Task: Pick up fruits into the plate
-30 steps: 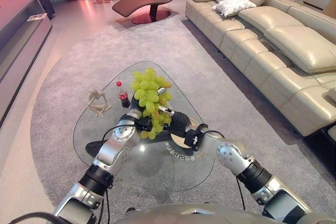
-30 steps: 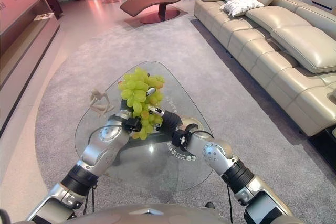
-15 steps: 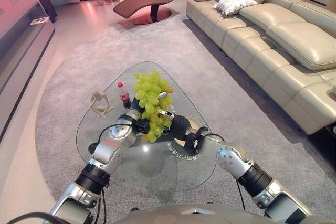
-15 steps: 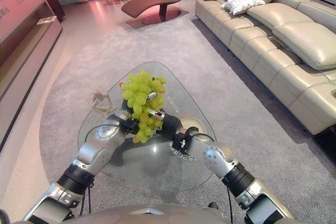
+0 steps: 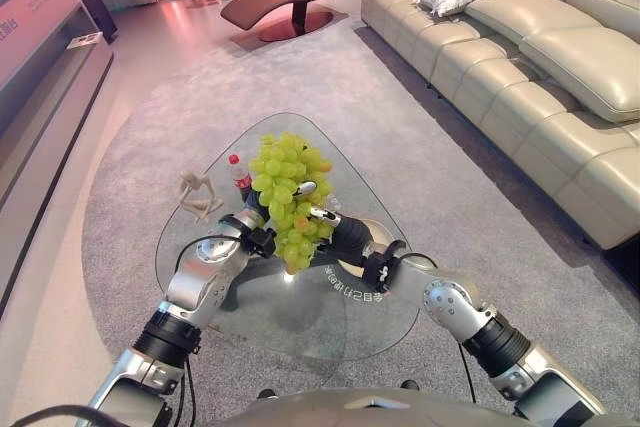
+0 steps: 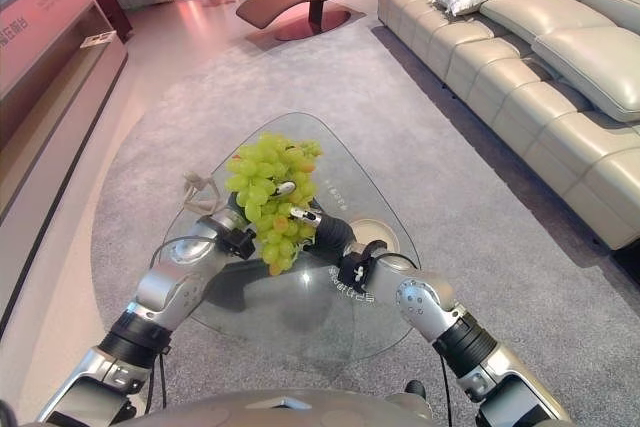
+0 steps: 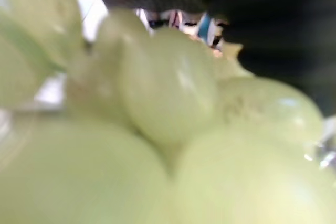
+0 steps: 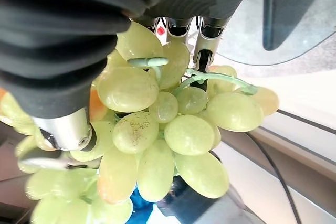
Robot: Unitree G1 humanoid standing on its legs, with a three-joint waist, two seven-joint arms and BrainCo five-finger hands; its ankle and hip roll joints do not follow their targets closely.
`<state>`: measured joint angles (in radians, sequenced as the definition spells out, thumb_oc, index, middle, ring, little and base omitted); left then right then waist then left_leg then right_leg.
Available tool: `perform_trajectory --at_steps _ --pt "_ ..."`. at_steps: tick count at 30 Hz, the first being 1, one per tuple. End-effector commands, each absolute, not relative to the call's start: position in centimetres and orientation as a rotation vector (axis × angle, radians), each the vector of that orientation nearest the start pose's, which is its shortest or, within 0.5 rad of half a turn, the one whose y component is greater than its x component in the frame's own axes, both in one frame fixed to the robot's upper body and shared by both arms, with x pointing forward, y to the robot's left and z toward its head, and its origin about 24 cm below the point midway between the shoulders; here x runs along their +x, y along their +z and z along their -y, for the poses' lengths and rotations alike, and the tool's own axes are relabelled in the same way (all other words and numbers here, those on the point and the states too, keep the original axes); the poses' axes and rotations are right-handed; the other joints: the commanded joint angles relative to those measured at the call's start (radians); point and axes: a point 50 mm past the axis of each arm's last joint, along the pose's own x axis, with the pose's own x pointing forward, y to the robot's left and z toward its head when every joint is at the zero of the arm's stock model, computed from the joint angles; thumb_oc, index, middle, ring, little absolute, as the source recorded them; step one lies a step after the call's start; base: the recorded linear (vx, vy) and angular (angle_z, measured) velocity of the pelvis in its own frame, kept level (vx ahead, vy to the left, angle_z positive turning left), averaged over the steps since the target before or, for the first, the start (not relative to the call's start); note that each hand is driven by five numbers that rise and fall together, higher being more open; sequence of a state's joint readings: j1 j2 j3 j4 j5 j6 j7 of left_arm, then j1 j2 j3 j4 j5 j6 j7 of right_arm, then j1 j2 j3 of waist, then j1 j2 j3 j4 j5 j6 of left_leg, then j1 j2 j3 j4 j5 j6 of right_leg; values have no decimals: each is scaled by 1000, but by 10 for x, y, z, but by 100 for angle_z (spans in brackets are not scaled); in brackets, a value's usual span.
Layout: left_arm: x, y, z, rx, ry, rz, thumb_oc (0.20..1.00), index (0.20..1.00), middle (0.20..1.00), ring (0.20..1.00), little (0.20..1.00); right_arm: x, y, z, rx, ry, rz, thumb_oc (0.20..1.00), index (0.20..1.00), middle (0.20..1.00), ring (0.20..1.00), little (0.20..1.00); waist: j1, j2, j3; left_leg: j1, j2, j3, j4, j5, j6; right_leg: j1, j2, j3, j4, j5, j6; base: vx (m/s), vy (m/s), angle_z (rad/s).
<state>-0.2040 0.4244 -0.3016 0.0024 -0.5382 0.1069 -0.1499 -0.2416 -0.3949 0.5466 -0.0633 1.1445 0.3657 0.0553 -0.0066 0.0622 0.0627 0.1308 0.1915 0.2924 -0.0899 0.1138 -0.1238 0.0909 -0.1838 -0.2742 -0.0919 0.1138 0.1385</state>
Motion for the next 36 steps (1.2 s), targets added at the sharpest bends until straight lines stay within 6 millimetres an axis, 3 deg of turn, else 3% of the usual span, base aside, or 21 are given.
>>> perform_trajectory --at_steps 1,32,33,36 --pt "277 67 -152 42 -515 -72 1000 1000 1000 1000 1000 259 161 59 790 935 60 200 200 200 200 200 -7 -33 27 -15 2 -30 37 -47 21 24 -37 5 62 -56 -8 0 0 0" --pt "281 82 -158 77 -507 8 1000 1000 1000 1000 1000 263 157 65 758 922 65 200 200 200 200 200 -4 -41 27 -21 -1 -45 35 -48 24 26 -28 9 64 -65 -15 0 0 0" --pt "280 85 -157 72 -504 33 200 200 200 200 200 262 156 64 757 928 59 200 200 200 200 200 -2 -42 28 -23 0 -46 36 -48 24 25 -28 8 66 -66 -15 0 0 0" --pt "280 91 -156 83 -496 77 200 200 200 200 200 260 153 61 758 941 47 200 200 200 200 200 0 -46 30 -23 1 -48 35 -48 24 26 -27 6 65 -67 -16 -2 -5 1"
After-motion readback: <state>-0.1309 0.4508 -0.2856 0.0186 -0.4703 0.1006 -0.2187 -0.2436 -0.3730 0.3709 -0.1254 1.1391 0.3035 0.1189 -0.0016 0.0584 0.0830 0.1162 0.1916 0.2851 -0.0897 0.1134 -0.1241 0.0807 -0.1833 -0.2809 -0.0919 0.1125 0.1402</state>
